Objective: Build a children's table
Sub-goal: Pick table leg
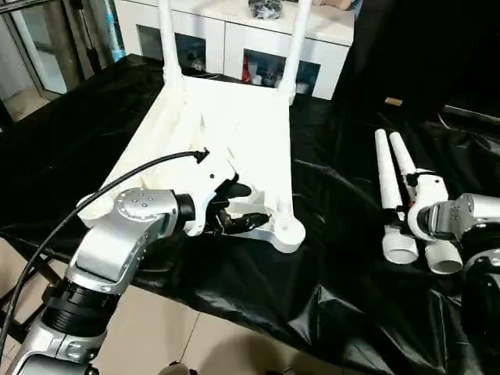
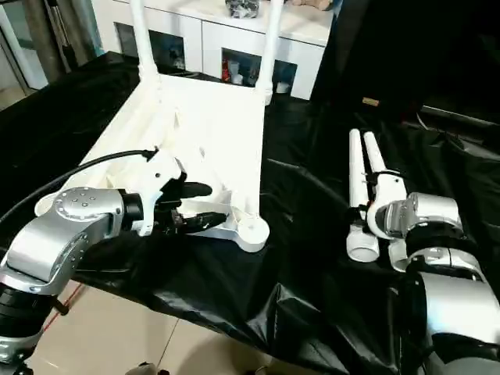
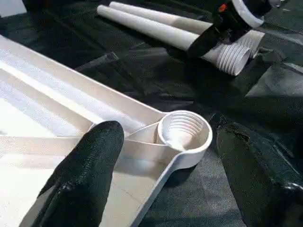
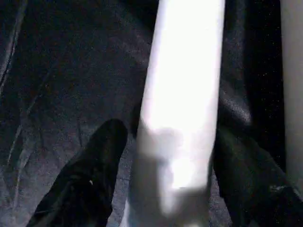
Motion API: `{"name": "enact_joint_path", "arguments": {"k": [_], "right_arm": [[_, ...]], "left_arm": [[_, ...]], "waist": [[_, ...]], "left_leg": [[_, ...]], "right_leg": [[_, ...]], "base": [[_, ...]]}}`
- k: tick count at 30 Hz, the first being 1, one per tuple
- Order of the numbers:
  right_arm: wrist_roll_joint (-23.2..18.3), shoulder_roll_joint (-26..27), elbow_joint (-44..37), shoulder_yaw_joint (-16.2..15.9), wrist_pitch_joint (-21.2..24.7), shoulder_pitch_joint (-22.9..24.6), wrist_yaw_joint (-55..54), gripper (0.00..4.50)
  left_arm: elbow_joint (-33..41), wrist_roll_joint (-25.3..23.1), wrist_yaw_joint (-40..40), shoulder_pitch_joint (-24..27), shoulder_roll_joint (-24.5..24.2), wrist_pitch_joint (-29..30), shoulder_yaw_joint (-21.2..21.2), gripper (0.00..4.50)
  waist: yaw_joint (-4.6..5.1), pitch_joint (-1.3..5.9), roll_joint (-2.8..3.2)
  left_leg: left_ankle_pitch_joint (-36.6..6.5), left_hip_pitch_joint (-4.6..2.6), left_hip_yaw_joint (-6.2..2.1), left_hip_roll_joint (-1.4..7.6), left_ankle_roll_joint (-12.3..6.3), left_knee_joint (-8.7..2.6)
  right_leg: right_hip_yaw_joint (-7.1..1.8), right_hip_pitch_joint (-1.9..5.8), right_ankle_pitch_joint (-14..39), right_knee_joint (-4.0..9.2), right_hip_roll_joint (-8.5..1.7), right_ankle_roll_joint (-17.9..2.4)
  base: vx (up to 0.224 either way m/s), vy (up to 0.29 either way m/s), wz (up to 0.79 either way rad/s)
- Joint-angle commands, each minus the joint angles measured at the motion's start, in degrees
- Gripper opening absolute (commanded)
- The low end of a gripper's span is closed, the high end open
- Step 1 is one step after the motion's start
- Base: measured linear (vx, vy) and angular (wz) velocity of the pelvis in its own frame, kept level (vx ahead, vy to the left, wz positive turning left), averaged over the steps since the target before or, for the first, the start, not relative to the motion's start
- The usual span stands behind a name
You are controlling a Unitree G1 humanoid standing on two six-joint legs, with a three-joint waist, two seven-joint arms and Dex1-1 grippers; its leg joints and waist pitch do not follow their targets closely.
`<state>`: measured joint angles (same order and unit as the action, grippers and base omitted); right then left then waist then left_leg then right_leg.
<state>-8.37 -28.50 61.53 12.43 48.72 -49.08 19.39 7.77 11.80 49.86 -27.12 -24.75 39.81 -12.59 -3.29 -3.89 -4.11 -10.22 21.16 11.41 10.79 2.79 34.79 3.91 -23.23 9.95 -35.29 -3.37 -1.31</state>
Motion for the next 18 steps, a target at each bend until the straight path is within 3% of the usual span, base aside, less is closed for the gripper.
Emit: {"name": "enact_joint_path", "arguments": {"k": [1,9,16,17,18], "right_arm": [[0.2,-1.1,0.8,-0.1,0.0,-0.4,0.5,2.6],[0.5,-0.7,2.5,-0.7,-0.8,0.0,1.5,1.96],[0.1,-0.7,3.0,-0.2,-0.9,0.3,1.7,1.89],[-0.7,-0.7,2.3,0.6,-1.2,0.2,1.8,1.89],[-1.5,-0.8,1.5,1.2,-1.7,0.2,2.3,1.89]], "left_arm": [[0.8,0.7,1.4,-1.0,-0.8,-0.5,-1.3,3.62],[1.7,1.7,6.7,-1.0,-3.6,-1.2,-3.2,3.62],[-0.1,0.6,7.2,-1.4,-4.6,-2.9,-4.0,3.62],[-0.9,0.2,6.4,-1.6,-4.4,-3.3,-3.7,3.62],[-1.5,-0.1,5.8,-1.8,-4.0,-3.9,-3.3,3.62]], "waist": [[-0.06,4.28,-0.72],[0.02,4.21,-0.64],[0.07,4.2,-0.56],[-0.02,4.26,-0.22],[0.04,4.26,-0.29]], "left_leg": [[-8.4,-0.63,-0.96,2.19,0.69,-3.22],[-9.0,-0.66,-0.97,2.23,1.25,-3.28],[-10.1,-0.69,-1.06,2.27,1.95,-3.32],[-10.2,-0.8,-1.09,2.26,2.11,-3.3],[-10.2,-0.77,-1.07,2.27,2.13,-3.32]], "right_leg": [[-2.81,2.61,16.8,4.1,-4.44,-8.9],[-2.84,2.57,17.1,4.09,-4.47,-9.2],[-2.84,2.59,17.9,4.17,-4.5,-9.1],[-2.87,2.59,17.6,4.12,-4.5,-9.0],[-2.86,2.56,17.4,4.13,-4.42,-9.1]], "base": [[0.0,0.0,0.0],[0.0,0.0,0.0],[0.0,0.0,0.0],[0.0,0.0,0.0],[0.0,0.0,0.0]]}}
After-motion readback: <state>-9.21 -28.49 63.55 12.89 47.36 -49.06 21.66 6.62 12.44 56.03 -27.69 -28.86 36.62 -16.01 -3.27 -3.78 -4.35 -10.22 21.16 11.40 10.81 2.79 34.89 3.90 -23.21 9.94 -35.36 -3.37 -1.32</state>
